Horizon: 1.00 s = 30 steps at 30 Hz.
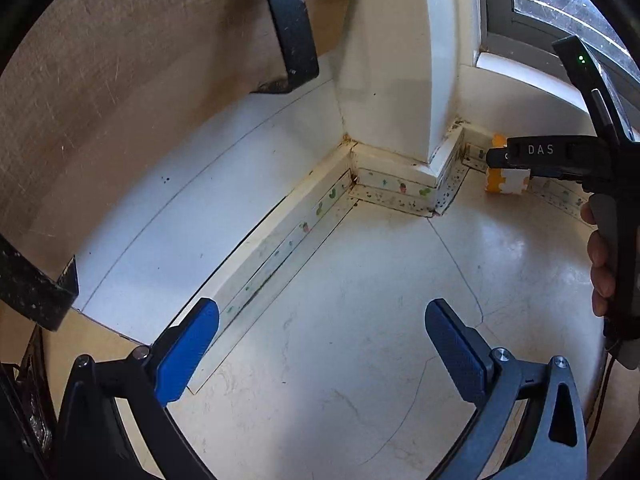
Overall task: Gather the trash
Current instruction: 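Grasp the orange-white snack box with the right tool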
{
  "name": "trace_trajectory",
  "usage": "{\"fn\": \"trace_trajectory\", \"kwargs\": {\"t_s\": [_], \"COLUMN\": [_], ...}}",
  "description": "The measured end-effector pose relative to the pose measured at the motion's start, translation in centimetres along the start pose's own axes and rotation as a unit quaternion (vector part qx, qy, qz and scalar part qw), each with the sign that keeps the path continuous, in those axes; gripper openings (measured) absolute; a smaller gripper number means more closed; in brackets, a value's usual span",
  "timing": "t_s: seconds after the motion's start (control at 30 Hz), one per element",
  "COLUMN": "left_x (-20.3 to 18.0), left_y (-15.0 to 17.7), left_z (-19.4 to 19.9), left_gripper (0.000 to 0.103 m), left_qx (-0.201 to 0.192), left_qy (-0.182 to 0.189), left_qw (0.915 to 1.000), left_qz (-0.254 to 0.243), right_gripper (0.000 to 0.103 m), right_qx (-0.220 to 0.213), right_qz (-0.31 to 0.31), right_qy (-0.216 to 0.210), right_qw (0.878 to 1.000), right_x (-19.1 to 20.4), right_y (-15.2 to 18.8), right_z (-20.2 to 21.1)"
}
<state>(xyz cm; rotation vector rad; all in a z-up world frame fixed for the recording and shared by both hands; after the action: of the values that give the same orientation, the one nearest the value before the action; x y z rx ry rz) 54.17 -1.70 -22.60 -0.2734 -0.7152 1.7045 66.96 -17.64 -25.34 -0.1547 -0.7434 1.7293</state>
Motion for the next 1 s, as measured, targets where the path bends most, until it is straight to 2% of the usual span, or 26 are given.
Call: {"fn": "trace_trajectory", "kwargs": {"t_s": [0.07,0.1,0.27,0.4,0.7,0.83,1.0], "left_x": [0.3,0.4,0.6,0.2,1.1,3.2,7.1], "left_y": [0.2,0.3,0.4,0.8,2.4,3.7,5.9], "left_z": [0.0,0.0,0.7,2.0,8.0,11.9,17.2], "left_gripper": [0.102,0.102,0.102,0.102,0.102,0.102,0.102], "left_qx": [0.003,0.005,0.005,0.004,-0.014,-0.027,-0.045], "left_qy": [0.0,0.001,0.008,0.019,0.052,0.074,0.113], "left_qw": [1.0,1.0,0.9999,0.9998,0.9985,0.9968,0.9926], "left_qz": [0.003,0.004,0.01,0.007,-0.01,-0.013,-0.009], "right_gripper": [0.055,0.045,0.035,0.031,0.027,0.027,0.026], "right_qx": [0.003,0.003,0.009,0.005,-0.012,-0.025,-0.039], "right_qz": [-0.016,-0.022,-0.027,-0.014,-0.009,-0.012,-0.018], "right_qy": [-0.007,-0.013,-0.015,-0.024,-0.046,-0.054,-0.047], "right_qw": [1.0,1.0,1.0,1.0,0.999,0.998,0.998], "right_x": [-0.1,-0.1,0.4,1.9,6.9,9.9,14.2], "right_y": [0.3,0.5,1.2,2.1,5.0,7.1,12.0], "right_z": [-0.2,-0.2,1.0,3.9,14.7,20.6,27.2]}}
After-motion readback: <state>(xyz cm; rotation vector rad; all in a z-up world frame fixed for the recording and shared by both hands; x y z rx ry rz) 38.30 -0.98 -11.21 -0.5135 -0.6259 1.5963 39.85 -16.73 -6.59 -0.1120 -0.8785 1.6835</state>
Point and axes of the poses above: each gripper's, at about its wrist camera, not at the fingertips, and z roughly against the way its jaws point, x to its left, y to its underside, the point moved 9 cm from there along -z, roughly the way its jaws point, and after that the axes turned 3 degrees about -x, right-handed, at the moved point
